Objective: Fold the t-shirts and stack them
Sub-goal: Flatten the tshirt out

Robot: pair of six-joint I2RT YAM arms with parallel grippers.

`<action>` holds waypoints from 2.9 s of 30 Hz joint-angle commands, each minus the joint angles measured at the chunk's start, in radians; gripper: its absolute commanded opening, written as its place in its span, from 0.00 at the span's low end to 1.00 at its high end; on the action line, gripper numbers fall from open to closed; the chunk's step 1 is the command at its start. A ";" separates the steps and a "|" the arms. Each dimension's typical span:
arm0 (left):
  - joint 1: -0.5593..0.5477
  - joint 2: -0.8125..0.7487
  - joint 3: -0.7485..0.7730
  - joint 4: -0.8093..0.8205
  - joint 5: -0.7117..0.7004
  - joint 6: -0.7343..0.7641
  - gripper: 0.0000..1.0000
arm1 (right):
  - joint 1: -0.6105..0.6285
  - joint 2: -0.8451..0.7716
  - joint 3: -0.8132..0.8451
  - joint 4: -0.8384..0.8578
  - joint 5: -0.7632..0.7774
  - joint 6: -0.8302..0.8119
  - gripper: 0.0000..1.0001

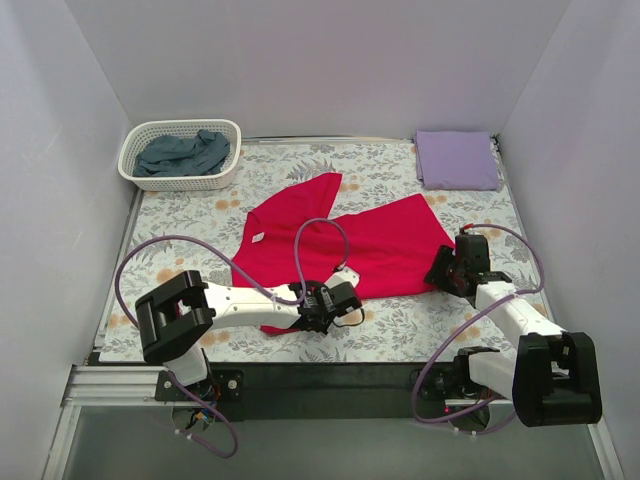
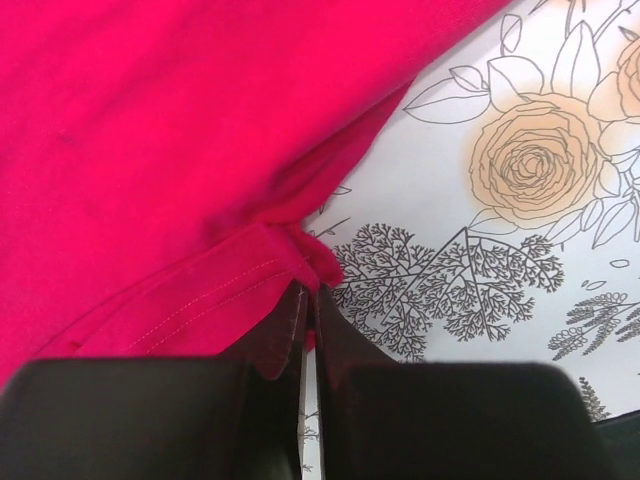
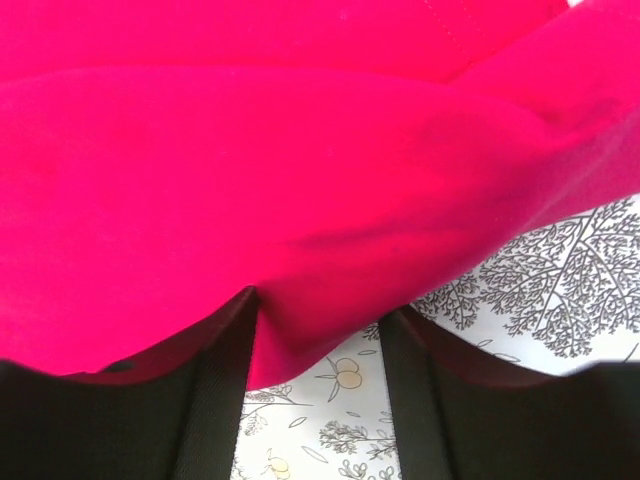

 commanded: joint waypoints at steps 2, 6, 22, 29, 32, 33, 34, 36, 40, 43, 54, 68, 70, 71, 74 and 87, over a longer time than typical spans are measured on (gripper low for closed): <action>-0.006 -0.055 0.005 -0.041 -0.059 -0.014 0.00 | -0.004 0.029 0.004 0.036 0.014 0.002 0.44; -0.006 -0.124 0.044 -0.127 -0.042 -0.040 0.00 | -0.004 0.021 0.039 0.010 0.048 -0.028 0.18; 0.204 -0.481 0.033 -0.177 0.136 0.038 0.00 | -0.004 0.424 0.637 -0.246 0.144 -0.199 0.33; 0.313 -0.336 0.076 -0.017 0.185 0.133 0.00 | -0.006 0.425 0.628 -0.243 0.133 -0.204 0.52; 0.342 -0.291 0.082 0.023 0.185 0.158 0.00 | -0.023 0.357 0.541 -0.237 0.150 -0.204 0.54; 0.347 -0.286 0.073 0.034 0.182 0.164 0.00 | -0.036 0.336 0.516 -0.228 0.152 -0.198 0.53; 0.358 -0.286 0.067 0.054 0.180 0.178 0.00 | -0.049 0.293 0.486 -0.206 0.152 -0.195 0.53; 0.370 -0.296 0.032 0.069 0.180 0.187 0.00 | -0.113 0.253 0.406 -0.178 0.155 -0.186 0.50; 0.398 -0.338 -0.037 0.115 0.191 0.187 0.00 | -0.245 0.166 0.283 -0.079 0.034 -0.118 0.48; 0.399 -0.348 -0.054 0.118 0.164 0.193 0.00 | -0.302 0.138 0.197 0.012 -0.078 -0.083 0.45; 0.399 -0.348 -0.067 0.123 0.075 0.196 0.00 | -0.333 0.234 0.134 0.165 -0.235 -0.103 0.41; 0.399 -0.323 -0.068 0.122 0.062 0.202 0.00 | -0.333 0.317 0.169 0.165 -0.279 -0.132 0.11; 0.399 -0.325 -0.070 0.120 0.061 0.204 0.00 | -0.333 0.299 0.183 0.132 -0.270 -0.130 0.02; 0.399 -0.323 -0.070 0.119 0.062 0.205 0.00 | -0.333 0.291 0.206 0.112 -0.253 -0.126 0.01; 0.399 -0.328 -0.065 0.115 0.075 0.206 0.00 | -0.333 0.250 0.267 0.003 -0.181 -0.121 0.01; 0.295 -0.361 0.050 -0.131 0.311 0.103 0.00 | -0.333 -0.048 0.436 -0.410 -0.022 -0.175 0.01</action>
